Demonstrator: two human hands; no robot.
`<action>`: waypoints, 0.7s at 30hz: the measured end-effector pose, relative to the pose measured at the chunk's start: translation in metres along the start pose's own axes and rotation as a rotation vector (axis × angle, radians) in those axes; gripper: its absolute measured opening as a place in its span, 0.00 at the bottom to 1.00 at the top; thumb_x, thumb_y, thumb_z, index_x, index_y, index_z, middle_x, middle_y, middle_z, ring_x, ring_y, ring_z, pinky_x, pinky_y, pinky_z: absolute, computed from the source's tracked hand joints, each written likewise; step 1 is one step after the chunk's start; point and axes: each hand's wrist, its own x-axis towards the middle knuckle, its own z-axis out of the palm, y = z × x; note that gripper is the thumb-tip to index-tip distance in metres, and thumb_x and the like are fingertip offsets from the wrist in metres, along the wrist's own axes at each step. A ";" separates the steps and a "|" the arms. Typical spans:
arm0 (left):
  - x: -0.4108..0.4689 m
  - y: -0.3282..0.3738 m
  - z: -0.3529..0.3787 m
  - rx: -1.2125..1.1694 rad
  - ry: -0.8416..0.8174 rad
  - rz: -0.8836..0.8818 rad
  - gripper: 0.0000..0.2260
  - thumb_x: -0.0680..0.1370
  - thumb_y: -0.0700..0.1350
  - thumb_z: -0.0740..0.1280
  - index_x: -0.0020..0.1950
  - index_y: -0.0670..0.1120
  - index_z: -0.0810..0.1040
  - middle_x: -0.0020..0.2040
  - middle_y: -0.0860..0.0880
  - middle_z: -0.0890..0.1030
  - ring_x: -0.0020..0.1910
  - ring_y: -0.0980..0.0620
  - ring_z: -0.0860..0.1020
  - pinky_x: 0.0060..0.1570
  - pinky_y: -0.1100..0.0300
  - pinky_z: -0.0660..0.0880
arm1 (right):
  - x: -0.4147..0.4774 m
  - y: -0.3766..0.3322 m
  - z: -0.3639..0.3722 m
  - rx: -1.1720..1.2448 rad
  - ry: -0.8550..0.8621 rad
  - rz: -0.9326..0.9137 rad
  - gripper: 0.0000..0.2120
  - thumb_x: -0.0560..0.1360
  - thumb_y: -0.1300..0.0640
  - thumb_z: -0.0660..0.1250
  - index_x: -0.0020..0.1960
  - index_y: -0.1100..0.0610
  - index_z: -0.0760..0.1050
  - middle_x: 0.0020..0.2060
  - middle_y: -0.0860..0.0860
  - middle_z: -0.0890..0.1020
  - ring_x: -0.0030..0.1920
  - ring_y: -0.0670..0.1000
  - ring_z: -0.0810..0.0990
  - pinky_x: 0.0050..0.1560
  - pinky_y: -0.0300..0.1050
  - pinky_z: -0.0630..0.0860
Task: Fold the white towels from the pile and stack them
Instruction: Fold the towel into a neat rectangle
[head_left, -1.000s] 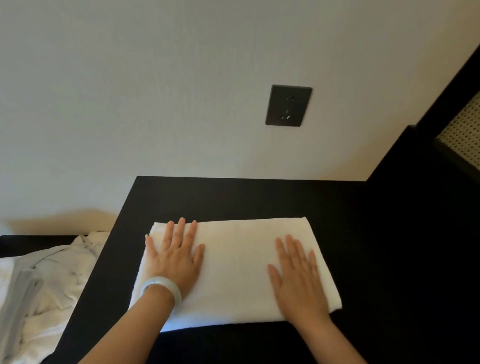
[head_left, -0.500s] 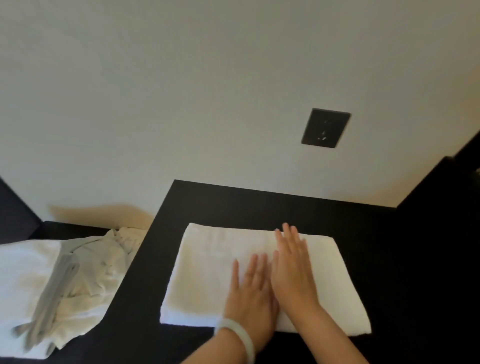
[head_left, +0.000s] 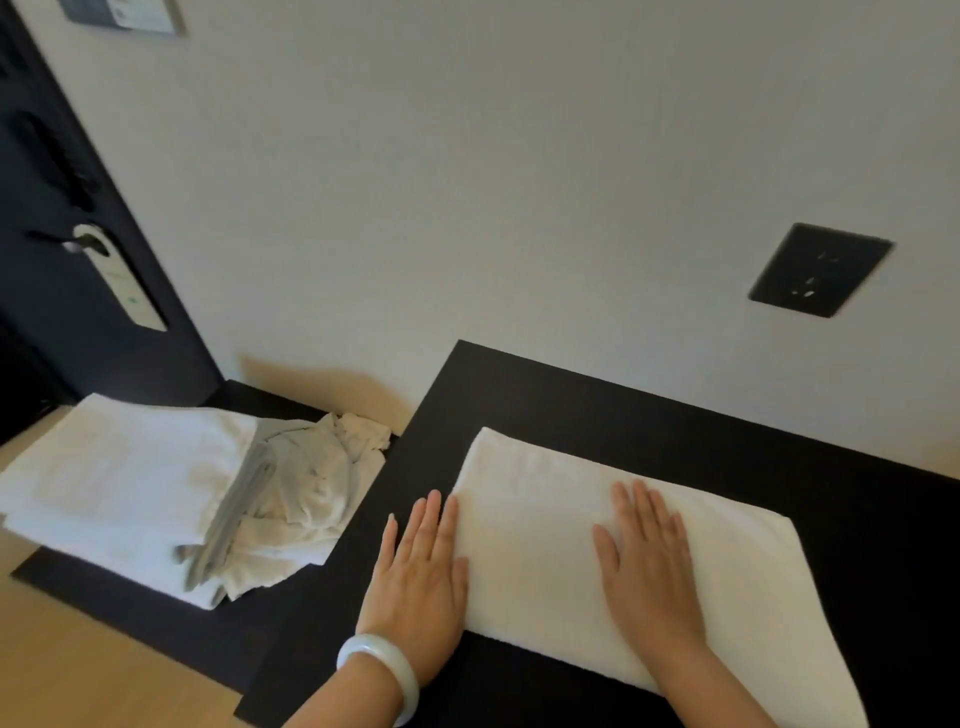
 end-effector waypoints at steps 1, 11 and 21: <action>0.000 -0.007 -0.002 -0.023 -0.006 -0.038 0.26 0.82 0.60 0.39 0.74 0.54 0.28 0.76 0.55 0.30 0.75 0.55 0.31 0.72 0.53 0.30 | 0.000 -0.001 -0.001 -0.014 -0.014 0.008 0.30 0.82 0.40 0.44 0.79 0.46 0.35 0.80 0.46 0.41 0.79 0.47 0.38 0.75 0.46 0.33; 0.065 0.015 -0.040 -0.579 0.038 -0.204 0.08 0.80 0.50 0.64 0.58 0.54 0.72 0.56 0.54 0.70 0.56 0.57 0.70 0.58 0.61 0.71 | 0.021 -0.071 -0.014 0.005 -0.111 -0.306 0.26 0.84 0.46 0.47 0.80 0.48 0.48 0.80 0.45 0.49 0.79 0.46 0.45 0.76 0.44 0.40; 0.097 0.017 -0.040 -0.813 0.259 -0.236 0.07 0.80 0.44 0.64 0.52 0.56 0.77 0.49 0.57 0.75 0.46 0.59 0.76 0.45 0.69 0.74 | 0.116 -0.125 -0.035 0.133 -0.330 -0.335 0.14 0.82 0.52 0.60 0.67 0.44 0.71 0.62 0.45 0.73 0.68 0.50 0.69 0.68 0.48 0.68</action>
